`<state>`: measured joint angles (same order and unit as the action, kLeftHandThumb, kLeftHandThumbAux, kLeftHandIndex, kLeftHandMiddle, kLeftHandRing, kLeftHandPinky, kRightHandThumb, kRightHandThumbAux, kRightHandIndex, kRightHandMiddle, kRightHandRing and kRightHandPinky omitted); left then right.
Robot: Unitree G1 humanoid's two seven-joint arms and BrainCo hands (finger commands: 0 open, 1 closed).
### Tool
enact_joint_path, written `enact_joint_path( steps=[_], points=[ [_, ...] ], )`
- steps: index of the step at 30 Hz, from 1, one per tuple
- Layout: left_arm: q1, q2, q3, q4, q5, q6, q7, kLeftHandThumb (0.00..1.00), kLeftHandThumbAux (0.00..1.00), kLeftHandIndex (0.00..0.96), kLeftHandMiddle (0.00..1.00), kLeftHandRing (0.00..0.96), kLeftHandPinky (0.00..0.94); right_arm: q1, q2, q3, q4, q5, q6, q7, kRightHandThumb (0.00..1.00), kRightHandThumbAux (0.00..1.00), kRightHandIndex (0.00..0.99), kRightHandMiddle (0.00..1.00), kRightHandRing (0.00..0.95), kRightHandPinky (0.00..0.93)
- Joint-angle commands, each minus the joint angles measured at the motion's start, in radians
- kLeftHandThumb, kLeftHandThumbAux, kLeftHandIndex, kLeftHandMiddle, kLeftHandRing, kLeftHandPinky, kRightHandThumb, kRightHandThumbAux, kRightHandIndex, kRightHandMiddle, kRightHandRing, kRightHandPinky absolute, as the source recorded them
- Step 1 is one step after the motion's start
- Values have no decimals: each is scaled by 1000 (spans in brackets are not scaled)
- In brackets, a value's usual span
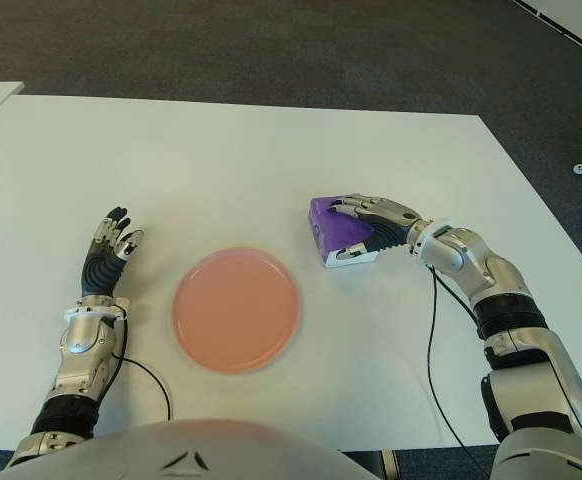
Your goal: Put the tissue paper into the plate.
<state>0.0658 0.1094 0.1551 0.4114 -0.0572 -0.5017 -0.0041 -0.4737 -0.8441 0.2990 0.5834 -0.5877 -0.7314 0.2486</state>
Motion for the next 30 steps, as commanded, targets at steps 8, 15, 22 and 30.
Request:
enact_joint_path(
  steps=[8,15,22,30],
  points=[
    [44,-4,-2,32,14,26,2,0,540,0,0,0,0,20,9,14,0,-13,-6,3,212,313,0,0,0,0],
    [47,-7,1,33,19,22,7,0,543,0,0,0,0,24,6,12,-6,-10,-7,4,212,313,0,0,0,0],
    [47,-9,1,36,20,16,6,0,544,0,0,0,0,26,4,11,-7,-9,-7,5,212,313,0,0,0,0],
    [53,-12,4,30,18,12,3,0,545,0,0,0,0,37,13,20,2,-23,-6,-9,212,313,0,0,0,0]
  ],
)
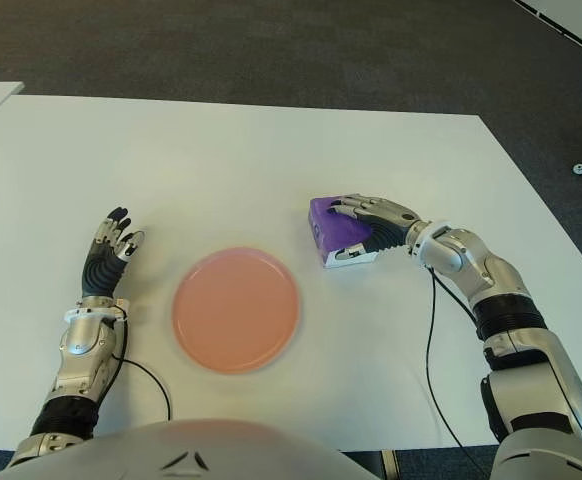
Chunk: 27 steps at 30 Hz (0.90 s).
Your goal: Put the tissue paper into the plate.
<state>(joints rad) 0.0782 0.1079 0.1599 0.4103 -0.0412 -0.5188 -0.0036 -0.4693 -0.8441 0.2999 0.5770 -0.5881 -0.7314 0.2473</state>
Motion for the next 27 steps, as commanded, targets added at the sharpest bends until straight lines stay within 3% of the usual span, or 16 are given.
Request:
enact_joint_path(
  steps=[1,5,7,19,27],
  points=[
    [41,-10,-1,32,2,29,2,0,544,0,0,0,0,51,78,88,125,-103,18,-98,212,312,0,0,0,0],
    [43,-6,1,29,1,29,-2,0,540,0,0,0,0,63,250,258,438,-293,115,-375,235,301,0,0,0,0],
    [45,-5,2,28,1,29,-4,0,538,0,0,0,0,52,290,296,516,-328,145,-459,259,293,0,0,0,0],
    [54,0,11,13,-8,33,-8,0,538,0,0,0,0,-8,335,355,641,-317,150,-712,368,278,0,0,0,0],
    [59,1,16,4,-6,36,-6,0,544,0,0,0,0,-31,354,424,695,-327,174,-814,414,288,0,0,0,0]
  ],
)
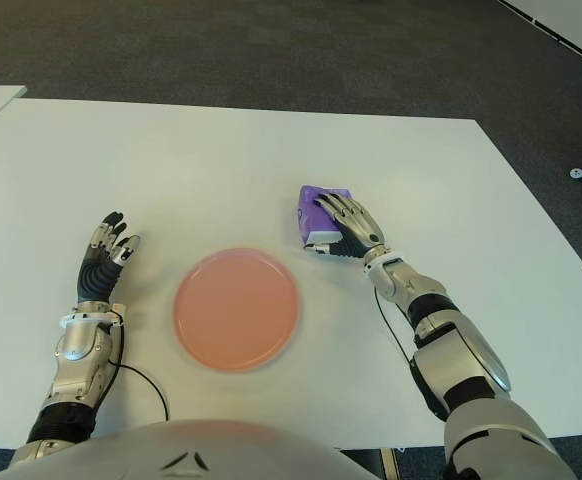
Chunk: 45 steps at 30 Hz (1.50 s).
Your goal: Put the tissue paper into the plate.
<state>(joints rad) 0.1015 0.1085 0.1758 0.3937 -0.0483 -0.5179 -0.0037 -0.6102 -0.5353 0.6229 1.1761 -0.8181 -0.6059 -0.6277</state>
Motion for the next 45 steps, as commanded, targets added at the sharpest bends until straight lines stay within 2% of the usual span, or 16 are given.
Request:
enact_joint_path(
  steps=[1,11,26,32,45],
  points=[
    [36,1,0,20,1,35,-5,0,546,0,0,0,0,109,47,108,100,-97,51,53,418,291,0,0,0,0],
    [39,2,3,17,0,33,-6,0,551,0,0,0,0,101,58,156,120,-85,77,13,448,334,0,4,0,0],
    [39,6,6,14,-11,29,-12,0,538,0,0,0,0,96,68,177,129,-76,92,-9,450,379,0,33,5,0],
    [38,9,8,18,-16,23,-14,0,540,0,0,0,0,89,62,197,126,-94,98,-41,532,389,0,39,14,0],
    [43,11,7,15,-11,12,-8,0,537,0,0,0,0,59,46,324,122,-198,185,-248,644,393,0,65,68,15]
  ],
)
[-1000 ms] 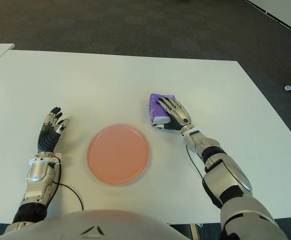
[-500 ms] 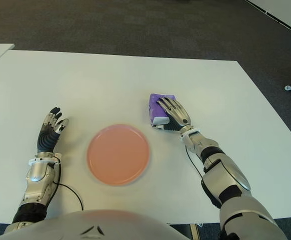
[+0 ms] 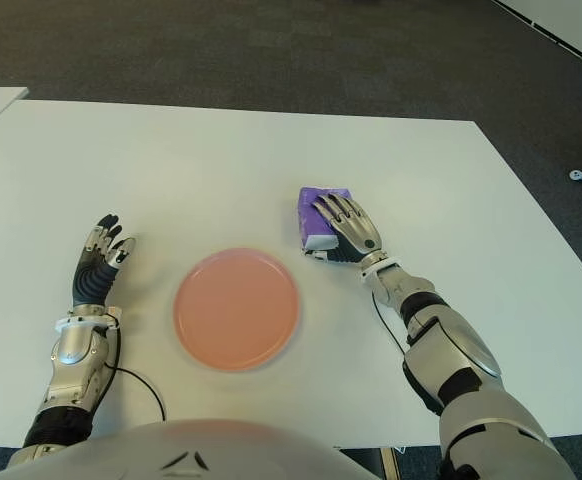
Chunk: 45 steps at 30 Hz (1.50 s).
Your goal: Put the tissue paper into the plate.
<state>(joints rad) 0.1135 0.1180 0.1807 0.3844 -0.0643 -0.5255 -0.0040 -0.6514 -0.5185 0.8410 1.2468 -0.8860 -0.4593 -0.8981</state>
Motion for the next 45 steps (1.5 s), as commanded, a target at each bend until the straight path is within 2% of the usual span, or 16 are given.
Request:
enact_joint_path(
  steps=[1,8,16,20,25,27,29,32,34,37,45],
  points=[
    [32,2,1,23,5,19,-7,0,538,0,0,0,0,99,29,113,53,-132,43,13,650,397,0,70,73,20],
    [35,1,-1,19,4,21,-8,0,543,0,0,0,0,91,32,149,52,-143,87,-63,688,426,11,111,114,86],
    [34,-2,1,22,-6,17,-12,0,555,0,0,0,0,85,53,179,50,-151,160,-156,795,569,96,190,181,154],
    [33,-3,1,24,-3,14,-6,0,556,0,0,0,0,81,64,186,50,-154,179,-182,826,607,118,210,199,187],
    [33,-5,1,25,3,14,0,0,552,0,0,0,0,82,70,193,55,-154,195,-206,891,636,191,345,307,291],
    [33,-5,1,27,4,12,1,0,550,0,0,0,0,81,75,200,58,-159,213,-213,955,637,257,426,388,363],
    [32,-6,1,31,5,10,2,0,550,0,0,0,0,80,79,206,59,-165,231,-227,949,652,315,444,442,418],
    [31,-6,1,34,5,7,2,0,550,0,0,0,0,80,83,211,60,-169,246,-246,949,659,366,462,494,570],
    [31,-7,2,37,3,5,1,0,551,0,0,0,0,80,86,210,61,-165,238,-253,948,661,374,474,514,668],
    [32,-7,2,36,2,4,1,0,552,0,0,0,0,80,91,204,60,-150,212,-258,949,662,375,484,523,748],
    [30,-5,1,36,4,5,1,0,553,0,0,0,0,80,104,162,55,-106,162,-250,950,662,371,497,532,823]
  ],
)
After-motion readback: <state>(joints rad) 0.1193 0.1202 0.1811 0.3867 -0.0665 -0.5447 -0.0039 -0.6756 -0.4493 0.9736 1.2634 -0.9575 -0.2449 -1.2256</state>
